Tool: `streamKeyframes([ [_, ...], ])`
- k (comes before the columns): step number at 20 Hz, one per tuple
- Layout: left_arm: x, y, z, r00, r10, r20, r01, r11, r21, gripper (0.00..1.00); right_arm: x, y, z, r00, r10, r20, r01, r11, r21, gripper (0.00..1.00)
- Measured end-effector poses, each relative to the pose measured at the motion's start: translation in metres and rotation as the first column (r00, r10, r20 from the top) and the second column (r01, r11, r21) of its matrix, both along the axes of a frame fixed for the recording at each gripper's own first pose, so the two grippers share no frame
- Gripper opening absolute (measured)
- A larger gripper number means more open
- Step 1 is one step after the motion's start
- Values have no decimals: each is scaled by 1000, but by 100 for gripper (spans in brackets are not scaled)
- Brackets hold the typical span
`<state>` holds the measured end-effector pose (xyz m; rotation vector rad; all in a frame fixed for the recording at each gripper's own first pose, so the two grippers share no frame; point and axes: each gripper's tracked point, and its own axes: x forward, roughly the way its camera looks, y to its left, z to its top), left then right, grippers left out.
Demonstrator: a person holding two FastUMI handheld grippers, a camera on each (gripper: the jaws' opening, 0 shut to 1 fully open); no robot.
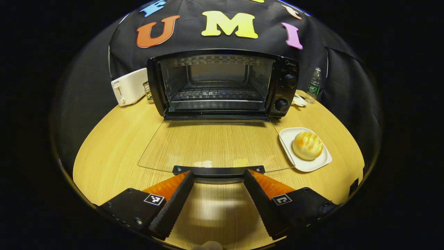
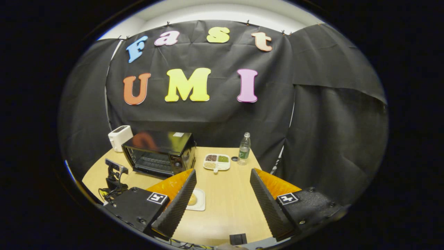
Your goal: Open the electric oven with the left hand, put the food in, and close the electric oven.
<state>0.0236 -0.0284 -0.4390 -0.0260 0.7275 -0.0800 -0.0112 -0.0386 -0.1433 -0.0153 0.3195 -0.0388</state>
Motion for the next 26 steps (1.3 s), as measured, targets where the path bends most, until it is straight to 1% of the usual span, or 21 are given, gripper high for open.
streamKeyframes([
  [2,0,1,4,1000,-5,12,5,1000,5,96,1,1,1,1000,0,4,-1,1000,2,99],
  [4,5,0,18,998,-9,59,9,1000,-10,96,3,2,4,1000,3,18,-3,1000,6,99],
  [5,4,3,29,997,1,73,0,1000,-9,96,5,2,6,1000,5,28,-6,1000,8,99],
  [7,6,10,56,991,20,131,-18,1000,-21,96,10,6,8,999,17,42,-17,1000,5,100],
  [9,7,19,98,977,25,213,-24,1000,-8,96,15,12,12,997,33,65,-33,999,-1,99],
  [12,4,34,166,939,30,341,-38,999,19,96,22,26,4,994,72,77,-73,997,0,100],
  [15,-4,41,240,888,40,458,-52,999,13,96,26,43,-20,991,122,63,-121,993,-13,99],
  [16,-7,43,264,867,49,496,-61,998,9,96,27,49,-28,989,135,63,-135,991,-2,99],
  [18,-12,44,306,824,56,564,-63,998,-7,96,28,57,-57,988,152,24,-152,988,-7,99],
  [20,-22,47,337,796,63,602,-67,998,-16,96,31,65,-85,986,164,-21,-164,986,-5,99],
  [23,-35,48,369,764,92,639,-75,996,-54,96,36,75,-130,982,170,-82,-169,985,17,100],
  [26,-42,51,386,752,104,651,-81,995,-65,96,41,87,-180,970,181,-159,-176,983,47,100],
])
